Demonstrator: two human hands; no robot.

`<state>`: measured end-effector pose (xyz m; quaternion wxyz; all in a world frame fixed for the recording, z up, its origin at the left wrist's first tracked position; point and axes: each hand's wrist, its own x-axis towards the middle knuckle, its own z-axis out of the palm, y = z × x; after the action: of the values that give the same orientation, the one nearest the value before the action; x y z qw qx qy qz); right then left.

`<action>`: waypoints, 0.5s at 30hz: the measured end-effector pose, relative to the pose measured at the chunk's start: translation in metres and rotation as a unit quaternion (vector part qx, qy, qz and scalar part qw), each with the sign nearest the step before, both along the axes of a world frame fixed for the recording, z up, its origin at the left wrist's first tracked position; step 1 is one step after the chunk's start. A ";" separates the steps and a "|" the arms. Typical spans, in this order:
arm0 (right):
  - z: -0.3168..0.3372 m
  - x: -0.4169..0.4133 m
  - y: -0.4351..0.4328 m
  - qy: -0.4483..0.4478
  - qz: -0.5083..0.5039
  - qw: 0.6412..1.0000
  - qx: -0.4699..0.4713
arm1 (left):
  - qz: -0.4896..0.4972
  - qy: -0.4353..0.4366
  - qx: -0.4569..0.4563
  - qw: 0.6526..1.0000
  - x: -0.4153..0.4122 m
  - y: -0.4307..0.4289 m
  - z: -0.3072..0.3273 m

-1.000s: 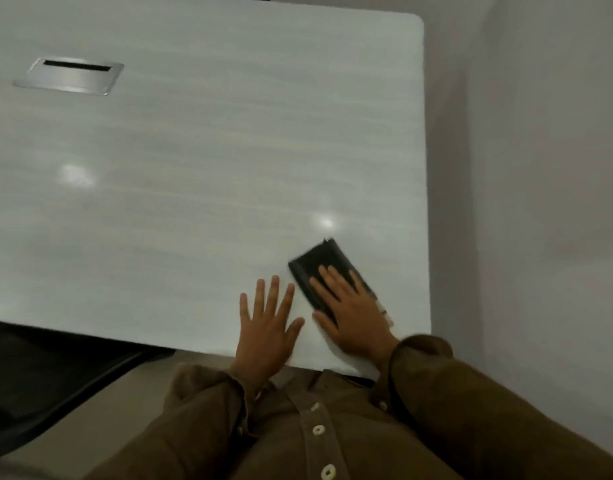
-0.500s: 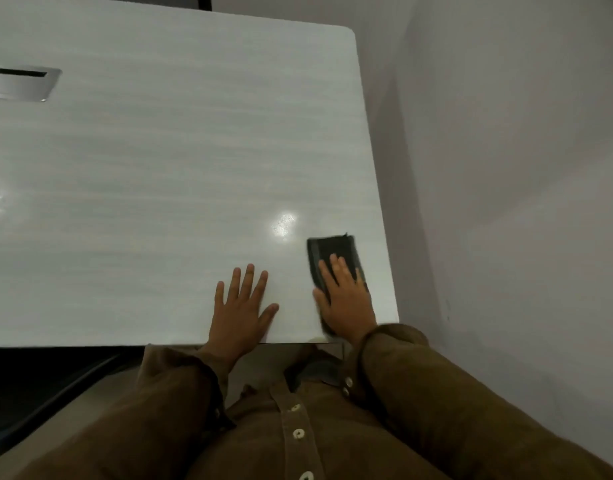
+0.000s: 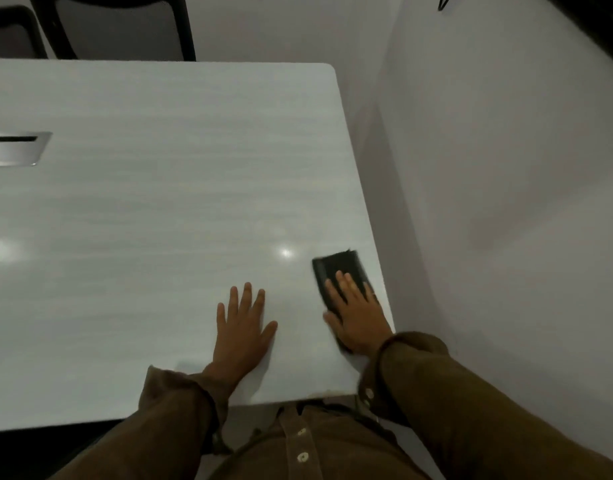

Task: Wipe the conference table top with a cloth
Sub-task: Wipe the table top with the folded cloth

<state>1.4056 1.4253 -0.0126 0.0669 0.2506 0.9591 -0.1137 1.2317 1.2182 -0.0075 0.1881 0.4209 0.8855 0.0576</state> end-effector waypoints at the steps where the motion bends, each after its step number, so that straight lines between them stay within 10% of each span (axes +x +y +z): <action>1: -0.002 0.011 0.005 0.007 0.061 0.998 0.004 | 0.012 0.006 0.003 1.000 -0.012 0.005 -0.003; 4: -0.004 0.035 0.036 0.018 0.154 0.988 0.019 | 0.031 0.015 -0.026 0.999 -0.046 0.013 -0.008; 11: -0.013 -0.110 0.105 0.030 -0.055 0.998 0.027 | 0.028 0.032 -0.033 0.999 -0.073 0.034 -0.012; 15: -0.012 -0.117 0.100 0.005 0.044 0.998 0.045 | 0.047 0.076 0.066 0.994 -0.140 0.083 -0.006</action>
<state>1.2882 1.5248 -0.0245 0.0559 0.2102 0.9736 -0.0689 1.0920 1.3012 -0.0132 0.0891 0.3938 0.9102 0.0920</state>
